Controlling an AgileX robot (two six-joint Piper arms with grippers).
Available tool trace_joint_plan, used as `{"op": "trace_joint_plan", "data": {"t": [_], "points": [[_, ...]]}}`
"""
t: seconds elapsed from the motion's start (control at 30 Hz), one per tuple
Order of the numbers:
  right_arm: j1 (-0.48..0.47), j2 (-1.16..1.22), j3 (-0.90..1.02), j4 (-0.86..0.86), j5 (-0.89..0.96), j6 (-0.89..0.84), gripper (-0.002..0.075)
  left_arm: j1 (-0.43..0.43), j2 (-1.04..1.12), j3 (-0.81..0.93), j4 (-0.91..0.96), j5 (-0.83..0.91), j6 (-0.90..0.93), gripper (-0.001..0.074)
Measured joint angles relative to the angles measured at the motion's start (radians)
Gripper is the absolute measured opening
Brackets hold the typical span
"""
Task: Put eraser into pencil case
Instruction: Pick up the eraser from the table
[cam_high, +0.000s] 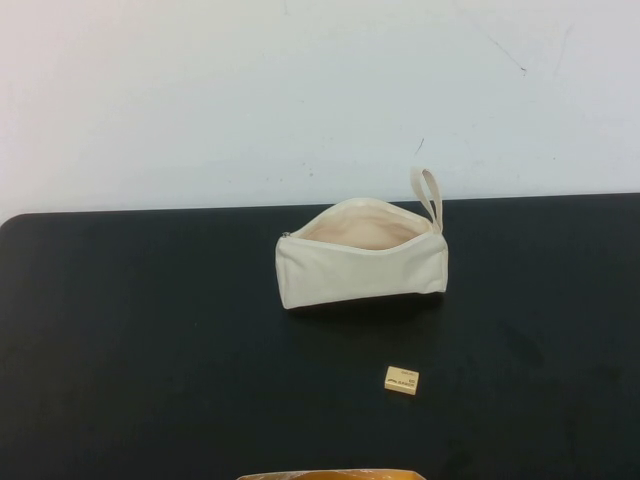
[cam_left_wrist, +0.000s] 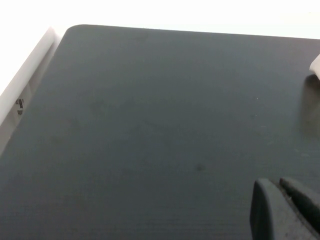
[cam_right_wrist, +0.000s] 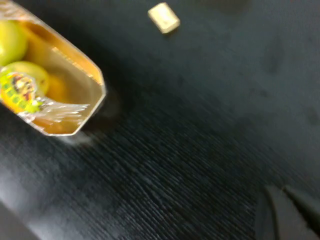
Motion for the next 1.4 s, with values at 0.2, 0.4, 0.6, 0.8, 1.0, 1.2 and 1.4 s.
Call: {"op": "trace_joint_plan", "data": {"t": [0.2,0.4,0.6,0.8,1.0,1.2,1.4], "points": [[0.187,0.267,-0.163,-0.054,0.032,-0.035,-0.0001,0.0,0.0,0.0,0.0,0.0,0.0,-0.0002],[0.378,0.499,-0.296,-0.131,0.032,-0.037,-0.0001,0.0,0.0,0.0,0.0,0.0,0.0,-0.0002],[0.516,0.696,-0.418,-0.168,0.028,-0.091,-0.0001,0.0,0.0,0.0,0.0,0.0,0.0,-0.0002],[0.583,0.872,-0.513,-0.168,-0.001,-0.145,0.0071,0.0,0.0,0.0,0.0,0.0,0.0,-0.0002],[0.619,1.006,-0.591,-0.179,-0.032,-0.169,0.042,0.0,0.0,0.0,0.0,0.0,0.0,-0.0002],[0.634,1.081,-0.613,-0.271,-0.118,-0.197,0.0507,0.0,0.0,0.0,0.0,0.0,0.0,-0.0002],[0.635,1.127,-0.615,-0.292,-0.216,-0.2,0.0468,0.0,0.0,0.0,0.0,0.0,0.0,-0.0002]]}}
